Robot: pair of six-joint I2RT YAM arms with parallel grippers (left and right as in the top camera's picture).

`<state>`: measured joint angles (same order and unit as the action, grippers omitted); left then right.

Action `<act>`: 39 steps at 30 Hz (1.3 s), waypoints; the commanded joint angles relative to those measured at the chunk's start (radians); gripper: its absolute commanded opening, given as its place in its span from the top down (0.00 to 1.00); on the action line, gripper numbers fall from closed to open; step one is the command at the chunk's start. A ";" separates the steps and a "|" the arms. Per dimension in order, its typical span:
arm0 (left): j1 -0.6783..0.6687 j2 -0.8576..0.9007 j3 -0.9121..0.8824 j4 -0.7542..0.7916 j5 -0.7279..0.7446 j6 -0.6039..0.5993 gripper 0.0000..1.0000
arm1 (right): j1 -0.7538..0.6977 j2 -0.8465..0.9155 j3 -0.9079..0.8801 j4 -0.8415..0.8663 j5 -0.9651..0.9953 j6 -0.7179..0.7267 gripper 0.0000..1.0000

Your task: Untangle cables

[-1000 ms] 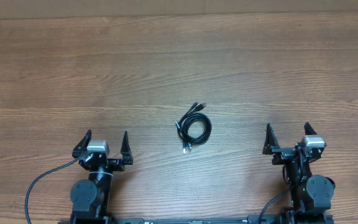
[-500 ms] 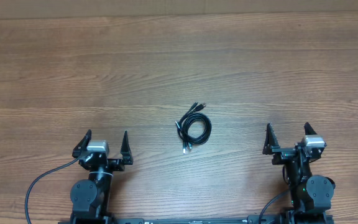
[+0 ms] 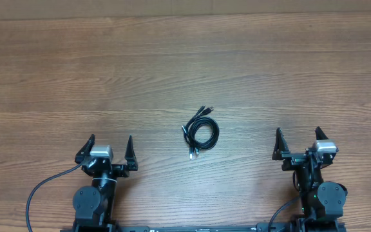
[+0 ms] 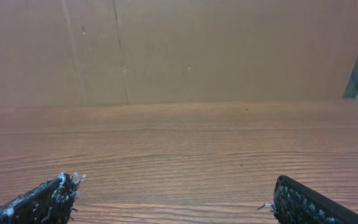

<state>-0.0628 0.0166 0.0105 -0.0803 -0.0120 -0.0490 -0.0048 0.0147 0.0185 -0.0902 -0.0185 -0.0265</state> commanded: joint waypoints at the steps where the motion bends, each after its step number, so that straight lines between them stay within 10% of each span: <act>1: 0.010 -0.012 -0.006 0.002 0.005 0.016 0.01 | 0.006 -0.012 -0.010 0.006 0.006 -0.005 0.00; 17: 0.010 -0.012 -0.006 0.018 0.006 0.014 0.00 | 0.006 -0.012 -0.010 0.011 0.006 -0.005 0.00; 27: 0.010 -0.012 -0.006 0.117 0.537 -0.588 0.01 | 0.006 -0.012 -0.010 0.066 -0.787 0.330 0.00; 34: 0.010 -0.012 0.063 0.315 0.652 -0.485 0.00 | 0.005 -0.012 -0.002 0.376 -0.908 0.476 0.00; 39: 0.010 0.042 0.349 0.067 0.533 -0.256 0.00 | -0.040 -0.011 0.169 0.453 -0.808 0.404 0.00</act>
<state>-0.0582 0.0250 0.1795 0.0658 0.5671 -0.4667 -0.0086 0.0116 0.0586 0.3988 -0.8604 0.4053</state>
